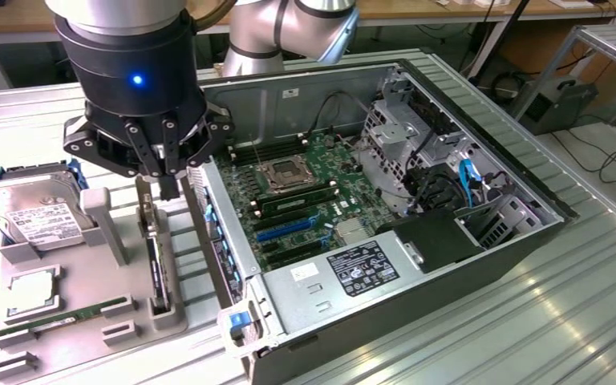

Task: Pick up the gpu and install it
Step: 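Reach for the gpu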

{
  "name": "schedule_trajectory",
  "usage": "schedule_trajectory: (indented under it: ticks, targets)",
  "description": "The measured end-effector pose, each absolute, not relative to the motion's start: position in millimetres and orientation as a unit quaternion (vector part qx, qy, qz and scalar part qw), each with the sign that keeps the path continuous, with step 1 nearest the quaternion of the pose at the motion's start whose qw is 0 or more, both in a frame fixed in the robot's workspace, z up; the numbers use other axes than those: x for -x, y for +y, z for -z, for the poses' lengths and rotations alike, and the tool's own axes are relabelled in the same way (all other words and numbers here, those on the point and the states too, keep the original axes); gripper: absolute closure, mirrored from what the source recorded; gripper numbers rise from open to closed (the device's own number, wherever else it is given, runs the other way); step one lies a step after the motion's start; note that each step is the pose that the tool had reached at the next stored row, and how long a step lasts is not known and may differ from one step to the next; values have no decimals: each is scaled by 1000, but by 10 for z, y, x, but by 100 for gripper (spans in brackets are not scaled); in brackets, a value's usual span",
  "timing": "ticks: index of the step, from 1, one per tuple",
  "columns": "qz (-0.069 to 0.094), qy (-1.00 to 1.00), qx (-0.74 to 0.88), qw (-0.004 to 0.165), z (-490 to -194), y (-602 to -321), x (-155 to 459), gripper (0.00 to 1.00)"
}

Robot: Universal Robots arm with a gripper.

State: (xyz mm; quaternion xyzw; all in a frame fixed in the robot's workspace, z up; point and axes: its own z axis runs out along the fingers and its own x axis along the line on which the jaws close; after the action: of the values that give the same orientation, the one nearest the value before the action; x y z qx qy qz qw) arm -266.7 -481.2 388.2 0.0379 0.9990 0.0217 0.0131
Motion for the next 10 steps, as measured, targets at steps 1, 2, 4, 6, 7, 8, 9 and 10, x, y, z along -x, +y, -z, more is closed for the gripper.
schedule_trajectory:
  ticks: [1, 2, 4, 6, 7, 8, 9, 10]
  targets:
    - [-22, 999, -38, 13, -3882, -4819, 2667, 89]
    - [-22, 999, -38, 13, -3882, -4827, 2667, 89]
    - [-22, 999, -38, 13, -3882, -4842, 2667, 89]
    - [-22, 999, -38, 13, -3882, -4856, 2667, 89]
    - [-22, 999, -38, 13, -3882, -4864, 2667, 89]
    - [-22, 999, -38, 13, -3882, -4872, 2667, 89]
    - [-22, 999, -38, 13, -3882, -4879, 2667, 89]
    - [-22, 999, -38, 13, -3881, -4887, 2667, 89]
